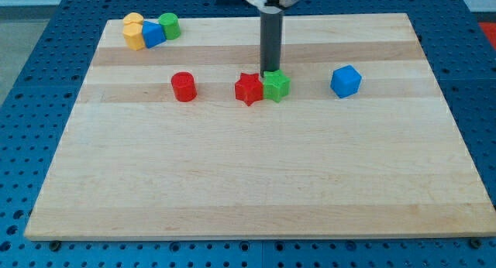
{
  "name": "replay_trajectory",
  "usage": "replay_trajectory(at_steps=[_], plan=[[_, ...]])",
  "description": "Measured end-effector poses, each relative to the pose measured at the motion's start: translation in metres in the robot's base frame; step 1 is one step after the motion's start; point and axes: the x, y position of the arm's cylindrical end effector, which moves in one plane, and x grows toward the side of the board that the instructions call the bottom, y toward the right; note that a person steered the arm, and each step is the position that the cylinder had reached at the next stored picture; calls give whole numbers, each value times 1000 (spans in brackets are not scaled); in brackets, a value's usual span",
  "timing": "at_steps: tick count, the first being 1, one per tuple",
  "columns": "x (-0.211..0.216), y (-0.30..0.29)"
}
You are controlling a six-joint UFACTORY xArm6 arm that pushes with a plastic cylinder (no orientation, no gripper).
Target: Push the red star to the bottom of the green star
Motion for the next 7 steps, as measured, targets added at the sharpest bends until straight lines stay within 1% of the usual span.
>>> replay_trajectory(at_steps=[2, 3, 5, 7], plan=[[0, -60], [14, -71], [43, -62], [44, -11]])
